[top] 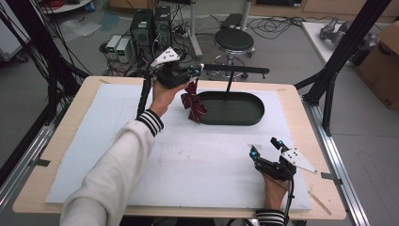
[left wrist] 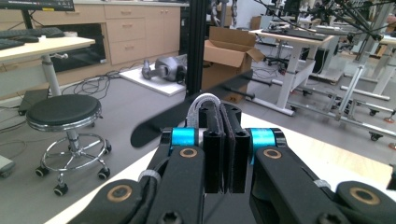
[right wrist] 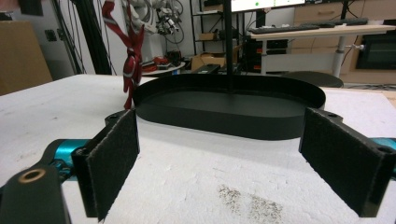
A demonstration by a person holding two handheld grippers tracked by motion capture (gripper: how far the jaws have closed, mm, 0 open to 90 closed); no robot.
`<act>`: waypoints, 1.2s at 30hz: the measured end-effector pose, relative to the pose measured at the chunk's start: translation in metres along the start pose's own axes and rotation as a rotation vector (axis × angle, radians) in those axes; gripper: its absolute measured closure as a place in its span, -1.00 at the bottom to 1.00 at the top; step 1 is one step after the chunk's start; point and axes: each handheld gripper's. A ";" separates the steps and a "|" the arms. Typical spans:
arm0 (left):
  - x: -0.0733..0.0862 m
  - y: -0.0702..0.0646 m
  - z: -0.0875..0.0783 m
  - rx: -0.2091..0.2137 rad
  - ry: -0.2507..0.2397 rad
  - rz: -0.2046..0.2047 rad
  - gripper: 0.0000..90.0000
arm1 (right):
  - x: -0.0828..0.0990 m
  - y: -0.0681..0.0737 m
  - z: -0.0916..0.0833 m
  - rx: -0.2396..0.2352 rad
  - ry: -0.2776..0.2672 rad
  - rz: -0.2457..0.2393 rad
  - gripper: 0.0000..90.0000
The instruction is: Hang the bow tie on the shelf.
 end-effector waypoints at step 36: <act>-0.023 -0.016 0.039 0.078 -0.004 0.020 0.95 | 0.000 -0.002 0.000 0.003 0.001 0.018 -0.75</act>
Point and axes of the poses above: each handheld gripper's, and its own axes: z roughly forward along the jaws, x roughly out of its underside, y roughly to its left, and after that the axes turned 10 degrees about -y, right-handed
